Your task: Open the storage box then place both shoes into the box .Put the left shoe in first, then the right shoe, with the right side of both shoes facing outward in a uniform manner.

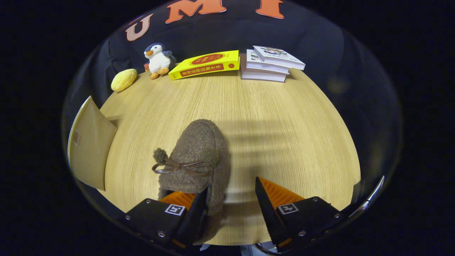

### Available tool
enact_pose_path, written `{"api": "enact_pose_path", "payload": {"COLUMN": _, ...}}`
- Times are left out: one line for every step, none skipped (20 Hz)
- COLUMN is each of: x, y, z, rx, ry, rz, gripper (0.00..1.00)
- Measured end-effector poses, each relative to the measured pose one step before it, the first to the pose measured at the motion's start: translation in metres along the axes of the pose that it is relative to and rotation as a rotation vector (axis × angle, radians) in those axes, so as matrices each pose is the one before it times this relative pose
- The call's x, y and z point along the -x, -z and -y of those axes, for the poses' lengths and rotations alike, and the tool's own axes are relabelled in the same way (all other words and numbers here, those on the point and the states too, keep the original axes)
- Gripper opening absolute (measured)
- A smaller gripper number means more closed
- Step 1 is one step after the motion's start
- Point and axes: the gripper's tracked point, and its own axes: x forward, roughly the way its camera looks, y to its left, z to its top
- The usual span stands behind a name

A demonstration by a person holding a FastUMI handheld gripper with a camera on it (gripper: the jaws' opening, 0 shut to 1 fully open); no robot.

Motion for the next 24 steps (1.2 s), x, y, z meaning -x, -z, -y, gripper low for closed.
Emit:
{"api": "enact_pose_path", "payload": {"x": -0.00353, "y": -0.00011, "z": -0.00211, "rx": -0.00601, "ry": -0.00166, "rz": 0.01011, "gripper": 0.76}}
{"api": "enact_pose_path", "payload": {"x": -0.00184, "y": -0.00141, "z": -0.00383, "rx": -0.00510, "ry": -0.01101, "rz": 0.00926, "gripper": 0.74}}
{"api": "enact_pose_path", "payload": {"x": -0.00112, "y": -0.00139, "z": -0.00339, "rx": -0.00109, "ry": -0.00795, "rz": 0.00897, "gripper": 0.67}}
{"api": "enact_pose_path", "payload": {"x": -0.00096, "y": -0.00130, "z": -0.00213, "rx": 0.00750, "ry": -0.00611, "rz": 0.00376, "gripper": 0.63}}
{"api": "enact_pose_path", "payload": {"x": -0.00158, "y": 0.00023, "z": -0.00239, "rx": 0.01004, "ry": -0.00882, "rz": -0.00358, "gripper": 0.56}}
{"api": "enact_pose_path", "payload": {"x": 0.00076, "y": -0.00093, "z": -0.00334, "rx": 0.00125, "ry": -0.01173, "rz": -0.00100, "gripper": 0.49}}
{"api": "enact_pose_path", "payload": {"x": 0.00037, "y": -0.00009, "z": -0.00416, "rx": -0.00907, "ry": -0.01897, "rz": -0.00588, "gripper": 0.39}}
{"api": "enact_pose_path", "payload": {"x": -0.00061, "y": 0.00058, "z": 0.00006, "rx": -0.01417, "ry": 0.00121, "rz": -0.00530, "gripper": 0.33}}
{"api": "enact_pose_path", "payload": {"x": 0.00038, "y": -0.00175, "z": 0.00188, "rx": -0.01793, "ry": 0.00779, "rz": -0.00145, "gripper": 0.18}}
{"api": "enact_pose_path", "payload": {"x": 0.00175, "y": -0.00045, "z": 0.00095, "rx": -0.01692, "ry": 0.00265, "rz": -0.00587, "gripper": 0.13}}
{"api": "enact_pose_path", "payload": {"x": 0.00317, "y": 0.00088, "z": -0.00294, "rx": -0.02006, "ry": -0.01707, "rz": -0.00816, "gripper": 0.06}}
{"api": "enact_pose_path", "payload": {"x": 0.00343, "y": -0.00173, "z": -0.00455, "rx": -0.02201, "ry": -0.02492, "rz": 0.00252, "gripper": 0.05}}
{"api": "enact_pose_path", "payload": {"x": 0.00790, "y": -0.00406, "z": -0.00538, "rx": -0.01256, "ry": -0.01683, "rz": 0.00683, "gripper": 0.04}}
{"api": "enact_pose_path", "payload": {"x": 0.00596, "y": -0.00500, "z": -0.00327, "rx": -0.00048, "ry": -0.00142, "rz": 0.01166, "gripper": 0.04}}
{"api": "enact_pose_path", "payload": {"x": 0.00622, "y": -0.00638, "z": -0.00281, "rx": 0.00569, "ry": 0.00512, "rz": 0.01120, "gripper": 0.04}}
{"api": "enact_pose_path", "payload": {"x": 0.00680, "y": -0.00591, "z": -0.00454, "rx": 0.00253, "ry": 0.00410, "rz": 0.00885, "gripper": 0.04}}
{"api": "enact_pose_path", "payload": {"x": 0.00813, "y": -0.00552, "z": -0.00621, "rx": -0.00166, "ry": -0.00448, "rz": 0.00599, "gripper": 0.04}}
{"api": "enact_pose_path", "payload": {"x": 0.00852, "y": -0.00475, "z": -0.00783, "rx": -0.00734, "ry": -0.00465, "rz": -0.00234, "gripper": 0.04}}
{"api": "enact_pose_path", "payload": {"x": 0.01001, "y": -0.00222, "z": -0.00935, "rx": -0.00632, "ry": -0.00920, "rz": -0.00807, "gripper": 0.04}}
{"api": "enact_pose_path", "payload": {"x": 0.00939, "y": -0.00352, "z": -0.01095, "rx": 0.00034, "ry": -0.01547, "rz": -0.00198, "gripper": 0.04}}
{"api": "enact_pose_path", "payload": {"x": 0.00914, "y": -0.00420, "z": -0.01123, "rx": 0.00625, "ry": -0.01322, "rz": -0.00061, "gripper": 0.04}}
{"api": "enact_pose_path", "payload": {"x": 0.00769, "y": -0.00397, "z": -0.01076, "rx": 0.00801, "ry": -0.01025, "rz": -0.00178, "gripper": 0.04}}
{"api": "enact_pose_path", "payload": {"x": 0.00762, "y": -0.00545, "z": -0.01340, "rx": 0.00487, "ry": -0.02150, "rz": 0.00019, "gripper": 0.04}}
{"api": "enact_pose_path", "payload": {"x": 0.00660, "y": -0.00607, "z": -0.01779, "rx": 0.00290, "ry": -0.03368, "rz": 0.00441, "gripper": 0.04}}
